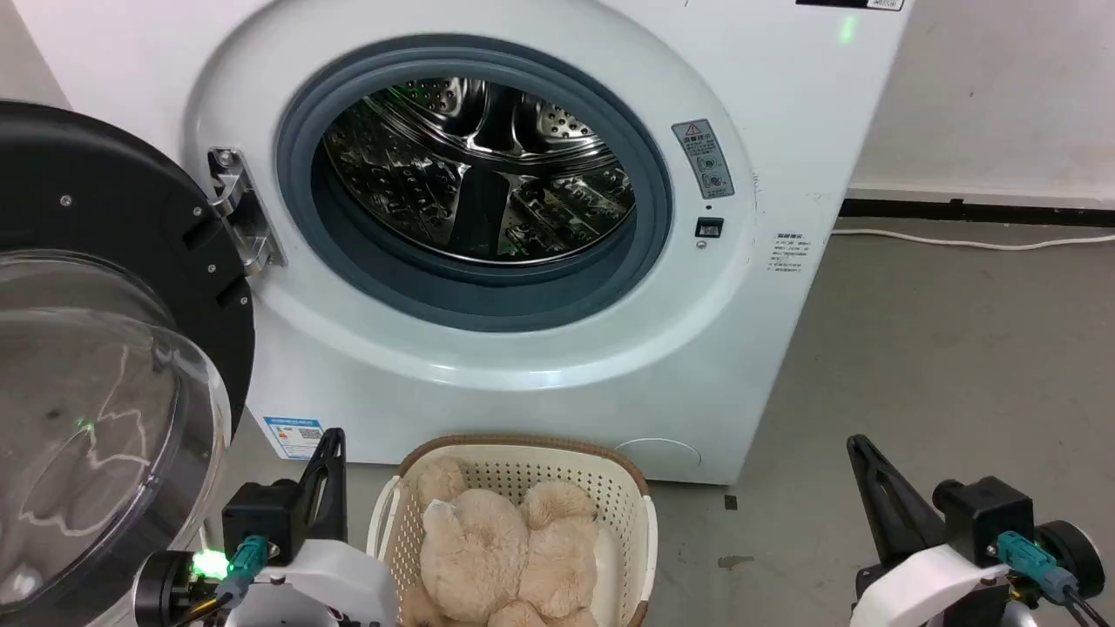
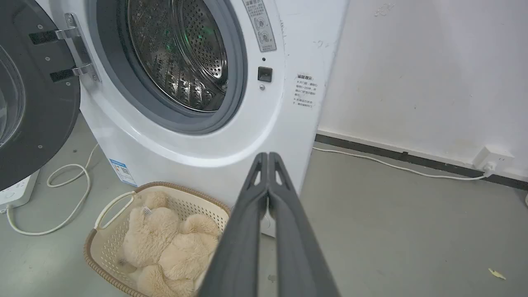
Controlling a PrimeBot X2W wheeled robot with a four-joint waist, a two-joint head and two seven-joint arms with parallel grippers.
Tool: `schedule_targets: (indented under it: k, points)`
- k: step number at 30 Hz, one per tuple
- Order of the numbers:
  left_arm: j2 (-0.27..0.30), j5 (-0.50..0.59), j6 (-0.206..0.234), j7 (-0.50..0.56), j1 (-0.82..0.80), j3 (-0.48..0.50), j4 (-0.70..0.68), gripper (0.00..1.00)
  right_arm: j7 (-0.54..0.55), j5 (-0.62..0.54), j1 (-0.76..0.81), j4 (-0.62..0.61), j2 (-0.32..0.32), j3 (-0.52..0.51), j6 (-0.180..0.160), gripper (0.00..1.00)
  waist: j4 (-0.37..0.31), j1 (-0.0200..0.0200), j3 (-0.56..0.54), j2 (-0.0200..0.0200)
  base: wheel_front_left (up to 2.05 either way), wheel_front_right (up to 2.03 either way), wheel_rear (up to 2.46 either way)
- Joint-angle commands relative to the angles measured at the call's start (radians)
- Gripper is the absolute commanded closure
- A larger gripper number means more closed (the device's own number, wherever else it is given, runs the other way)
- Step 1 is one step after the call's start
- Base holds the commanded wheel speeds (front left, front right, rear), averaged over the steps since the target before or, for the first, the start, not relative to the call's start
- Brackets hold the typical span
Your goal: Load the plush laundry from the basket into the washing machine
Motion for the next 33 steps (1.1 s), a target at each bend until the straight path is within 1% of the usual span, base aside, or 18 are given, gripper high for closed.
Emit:
schedule_targets:
  k: [1,32,33]
  points:
    - [0.0,0.003,0.003,0.0,0.004,0.001,-0.005,1.0,0.0,-0.006,-0.013,0.001,0.0,0.0,0.001,1.0,0.0,0.0,0.0,0.0,0.0,0.0,0.0]
    - [0.0,0.003,0.003,0.0,0.004,0.001,-0.005,1.0,0.0,-0.006,-0.013,0.001,0.0,0.0,0.001,1.0,0.0,0.0,0.0,0.0,0.0,0.0,0.0]
    - [0.0,0.0,0.0,0.0,0.0,0.0,0.0,0.0,0.0,0.0,0.0,0.0,0.0,0.0,0.0,0.0,0.0,0.0,0.0,0.0,0.0,0.0,0.0]
